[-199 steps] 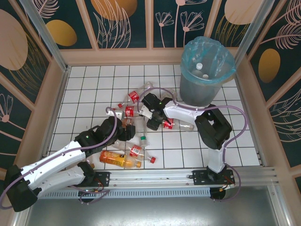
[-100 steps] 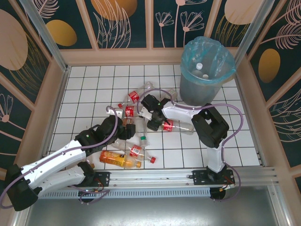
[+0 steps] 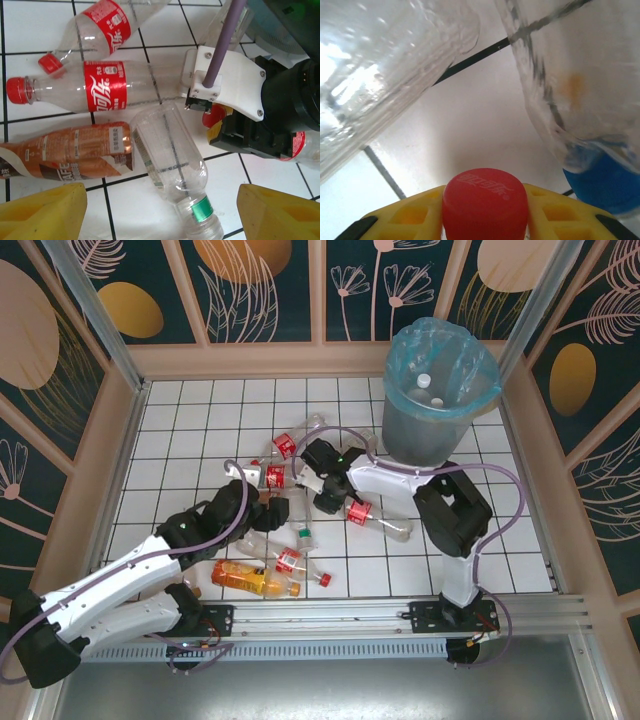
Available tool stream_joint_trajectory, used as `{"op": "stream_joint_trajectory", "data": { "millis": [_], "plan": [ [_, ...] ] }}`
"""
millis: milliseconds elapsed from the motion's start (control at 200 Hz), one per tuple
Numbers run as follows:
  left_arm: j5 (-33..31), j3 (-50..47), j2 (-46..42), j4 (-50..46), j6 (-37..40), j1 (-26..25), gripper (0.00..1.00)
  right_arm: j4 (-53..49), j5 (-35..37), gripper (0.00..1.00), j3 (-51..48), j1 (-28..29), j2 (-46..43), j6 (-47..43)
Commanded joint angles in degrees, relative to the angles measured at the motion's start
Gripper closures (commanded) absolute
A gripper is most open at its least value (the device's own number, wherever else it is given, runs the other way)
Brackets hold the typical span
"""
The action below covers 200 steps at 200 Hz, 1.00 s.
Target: Put the plastic bottles in the bin
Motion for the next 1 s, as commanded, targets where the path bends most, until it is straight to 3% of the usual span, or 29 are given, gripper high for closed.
{"op": "stream_joint_trajectory", "data": {
  "millis": [0,105,250,440,636,786,996],
  "plan": [
    [-2.6,3.4,-0.2,-0.3,2.4,0.2,0.21,-1.7,-4.1,0.72,1.8,-1.0,-5.9,3.3],
    [-5.1,6.4,0.4,1.3,5.9,0.2,0.21,-3.8,-7.6,0.79,4.2,-2.8,-9.6,6.3],
    [-8.5,11.9,3.2,7.0,11.5,0.2,0.21,-5.5,-10.0,0.8,8.1,-5.4,-16.4,9.2],
    [-8.4,21.1,10.6,16.0,17.9,0.2,0.22,1.3,-7.5,0.85,11.5,-12.5,-27.8,13.2],
    [-3.5,30.7,19.5,22.7,22.7,0.2,0.22,16.6,-1.7,0.89,10.9,-18.5,-37.2,16.7],
    [1.1,36.7,24.9,24.3,23.8,0.2,0.22,34.0,6.3,0.99,6.9,-19.7,-42.0,16.9],
    [5.7,45.2,31.8,22.2,26.7,0.2,0.21,54.0,13.5,1.0,4.3,-21.7,-41.1,15.0]
  ]
}}
